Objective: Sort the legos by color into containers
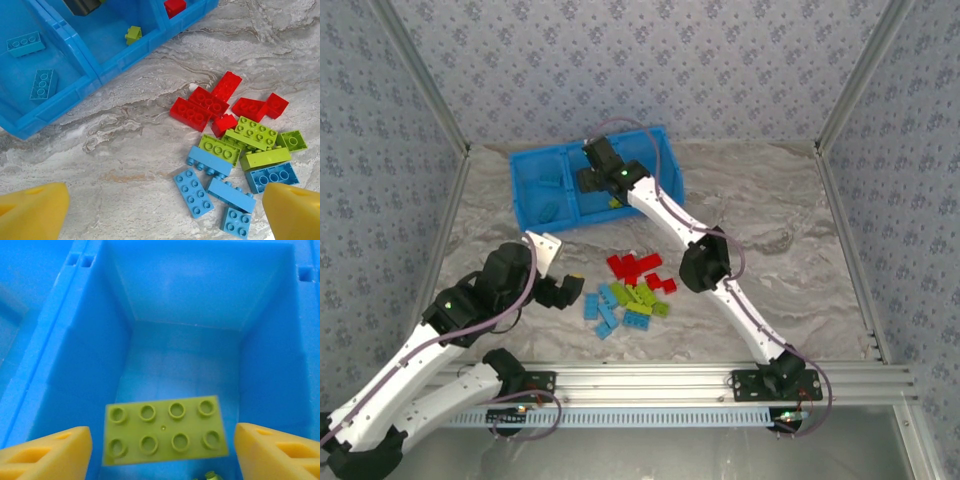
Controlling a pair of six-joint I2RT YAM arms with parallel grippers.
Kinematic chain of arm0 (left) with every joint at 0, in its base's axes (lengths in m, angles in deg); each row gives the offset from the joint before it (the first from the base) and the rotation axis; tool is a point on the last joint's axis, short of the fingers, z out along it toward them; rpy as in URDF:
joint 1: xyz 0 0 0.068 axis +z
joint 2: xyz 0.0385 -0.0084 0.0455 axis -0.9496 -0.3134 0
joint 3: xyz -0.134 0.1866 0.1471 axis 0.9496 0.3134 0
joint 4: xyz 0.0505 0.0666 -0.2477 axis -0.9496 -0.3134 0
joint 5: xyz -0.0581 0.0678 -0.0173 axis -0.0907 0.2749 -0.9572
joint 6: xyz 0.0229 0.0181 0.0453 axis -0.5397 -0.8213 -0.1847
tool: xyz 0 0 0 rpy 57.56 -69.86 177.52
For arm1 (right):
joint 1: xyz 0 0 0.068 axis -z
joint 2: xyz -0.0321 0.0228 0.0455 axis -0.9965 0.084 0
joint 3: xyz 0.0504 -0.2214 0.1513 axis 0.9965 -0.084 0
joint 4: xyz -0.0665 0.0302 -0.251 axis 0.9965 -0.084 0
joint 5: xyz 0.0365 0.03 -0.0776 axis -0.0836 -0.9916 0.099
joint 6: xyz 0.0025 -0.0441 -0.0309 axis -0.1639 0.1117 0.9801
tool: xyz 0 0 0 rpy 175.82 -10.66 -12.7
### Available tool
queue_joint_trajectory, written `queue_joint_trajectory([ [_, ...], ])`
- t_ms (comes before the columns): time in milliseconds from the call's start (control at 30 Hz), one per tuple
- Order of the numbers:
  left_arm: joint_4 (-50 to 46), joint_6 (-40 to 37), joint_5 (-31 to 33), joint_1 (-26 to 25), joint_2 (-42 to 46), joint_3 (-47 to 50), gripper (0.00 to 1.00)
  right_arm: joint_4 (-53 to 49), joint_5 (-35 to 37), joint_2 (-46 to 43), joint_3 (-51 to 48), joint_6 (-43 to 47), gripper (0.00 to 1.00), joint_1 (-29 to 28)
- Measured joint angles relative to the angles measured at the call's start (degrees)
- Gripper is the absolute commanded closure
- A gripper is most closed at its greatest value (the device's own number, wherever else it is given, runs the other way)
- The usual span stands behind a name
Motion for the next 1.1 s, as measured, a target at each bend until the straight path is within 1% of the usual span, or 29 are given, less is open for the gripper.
queue_joint_trajectory([
  [33,0.0,0.0,0.0,0.0,0.0,0.0,0.01,-2.2,-0.2,1.9,4.1,0.0,0.13,-0.1],
  [100,0.0,0.0,0.0,0.0,0.1,0.0,0.01,-5.1,-0.4,3.2,7.6,0.1,0.12,-0.2],
  [267,0.0,0.0,0.0,0.4,0.1,0.0,0.01,-10.1,-0.8,3.3,9.5,0.4,0.09,-0.2],
  [433,0.0,0.0,0.0,0.7,0.0,0.0,0.01,-12.1,-1.4,3.0,9.8,2.1,0.06,-0.3],
  [600,0.0,0.0,0.0,0.8,0.0,0.0,0.01,-19.6,-2.2,0.5,9.8,6.7,0.02,-0.7],
  [667,0.1,0.0,0.0,0.9,0.0,0.0,0.01,-23.6,-2.6,-1.6,9.8,8.6,0.0,-0.7],
  [733,0.3,0.1,-0.3,1.6,-0.3,0.2,0.01,-27.1,-3.6,-5.6,8.1,9.9,0.0,-0.6],
  [767,0.7,0.3,-0.5,2.3,-0.9,0.5,0.01,-28.3,-4.5,-8.5,5.9,10.3,0.0,-0.4],
  [833,0.7,0.9,-1.4,3.4,-2.3,0.6,0.01,-29.0,-6.5,-16.3,-1.8,11.1,0.0,-0.1],
  [933,1.0,4.3,-1.6,3.3,-7.6,0.1,0.01,-25.5,-8.3,-33.6,-23.3,12.2,0.0,0.5],
  [1000,1.7,8.2,-1.5,2.5,-11.7,0.1,0.01,-24.1,-8.7,-44.5,-35.4,12.6,0.0,1.1],
  [1067,2.3,13.0,-1.4,1.9,-16.0,0.2,0.01,-23.8,-8.9,-52.2,-42.5,12.3,0.0,1.9],
  [1100,3.0,16.0,-1.2,1.6,-17.8,0.3,0.03,-22.7,-9.0,-56.5,-46.8,12.0,0.0,2.6],
])
